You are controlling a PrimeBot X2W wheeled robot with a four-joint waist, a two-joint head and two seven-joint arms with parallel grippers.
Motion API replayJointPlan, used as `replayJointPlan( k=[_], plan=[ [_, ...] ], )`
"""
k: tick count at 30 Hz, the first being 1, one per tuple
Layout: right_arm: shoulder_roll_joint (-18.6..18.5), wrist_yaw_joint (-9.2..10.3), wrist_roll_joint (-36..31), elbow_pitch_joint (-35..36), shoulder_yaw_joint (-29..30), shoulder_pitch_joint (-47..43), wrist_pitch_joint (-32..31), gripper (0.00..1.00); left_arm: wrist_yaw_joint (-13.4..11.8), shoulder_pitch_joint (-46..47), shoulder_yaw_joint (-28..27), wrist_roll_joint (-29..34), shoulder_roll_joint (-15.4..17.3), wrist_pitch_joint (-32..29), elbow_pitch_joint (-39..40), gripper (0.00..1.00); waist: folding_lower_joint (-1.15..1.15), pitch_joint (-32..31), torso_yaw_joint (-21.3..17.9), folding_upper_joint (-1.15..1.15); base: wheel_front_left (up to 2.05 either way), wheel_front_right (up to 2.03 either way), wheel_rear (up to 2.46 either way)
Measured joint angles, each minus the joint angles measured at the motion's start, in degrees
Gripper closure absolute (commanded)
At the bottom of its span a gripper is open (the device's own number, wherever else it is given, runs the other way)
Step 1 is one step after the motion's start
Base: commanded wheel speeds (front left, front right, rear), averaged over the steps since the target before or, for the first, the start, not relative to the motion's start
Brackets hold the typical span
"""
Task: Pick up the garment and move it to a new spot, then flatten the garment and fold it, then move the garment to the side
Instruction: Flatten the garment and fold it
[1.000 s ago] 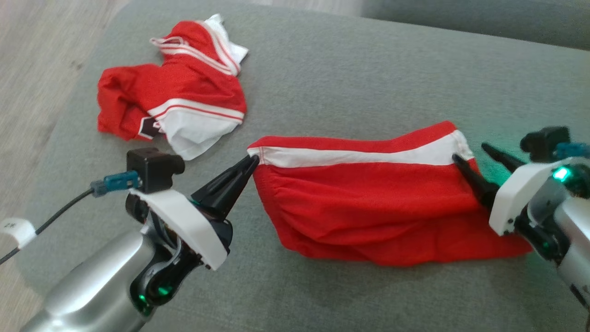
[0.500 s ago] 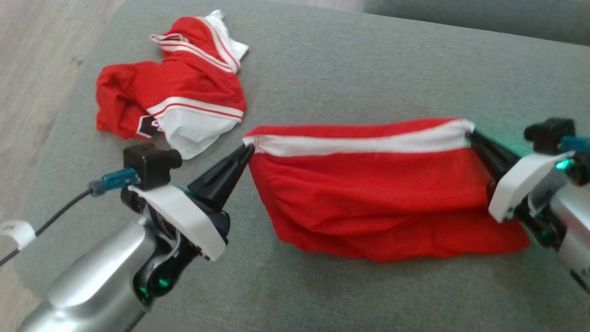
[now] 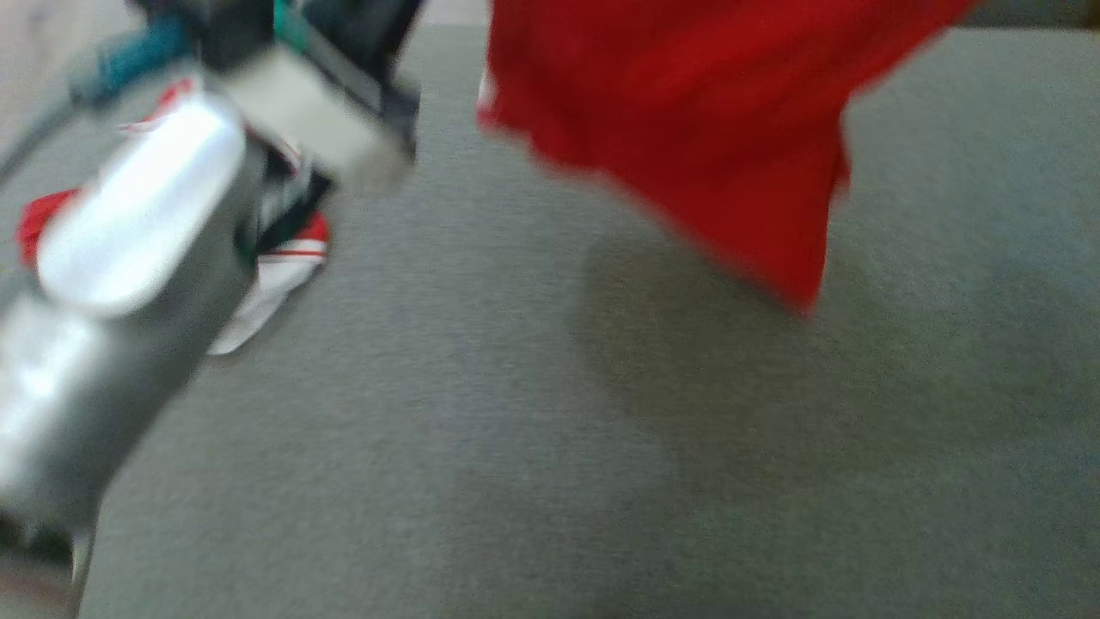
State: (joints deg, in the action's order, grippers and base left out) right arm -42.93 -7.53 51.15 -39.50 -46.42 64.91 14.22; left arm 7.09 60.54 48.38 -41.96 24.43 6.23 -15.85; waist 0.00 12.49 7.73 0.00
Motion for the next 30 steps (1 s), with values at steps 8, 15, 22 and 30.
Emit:
replayJointPlan(
  k=[8,15,22,30],
  plan=[
    [-2.33,0.0,-7.01,0.96,8.71,10.71,0.48,1.0,0.48,17.23,-0.51,7.8,-7.4,7.73,-13.54,1.0,0.01,2.83,-6.98,0.0,0.0,0.0,0.0],
    [-2.96,0.0,-6.17,5.49,10.27,-1.1,0.48,1.0,0.49,9.62,1.48,11.57,-8.27,8.54,-14.46,1.0,0.0,3.44,-11.39,0.0,0.0,0.0,0.0],
    [-2.4,0.0,-3.99,11.81,16.92,-27.99,0.41,1.0,0.47,-16.69,3.2,17.19,-7.93,8.51,-6.72,1.0,-0.01,2.59,-12.27,0.0,0.0,0.0,0.0],
    [0.09,0.0,-5.06,20.57,29.27,-56.37,0.37,1.0,0.3,-39.39,6.24,21.75,-7.89,8.48,-3.37,1.0,-0.02,-2.12,-11.47,0.0,0.0,0.0,0.0]
  ],
)
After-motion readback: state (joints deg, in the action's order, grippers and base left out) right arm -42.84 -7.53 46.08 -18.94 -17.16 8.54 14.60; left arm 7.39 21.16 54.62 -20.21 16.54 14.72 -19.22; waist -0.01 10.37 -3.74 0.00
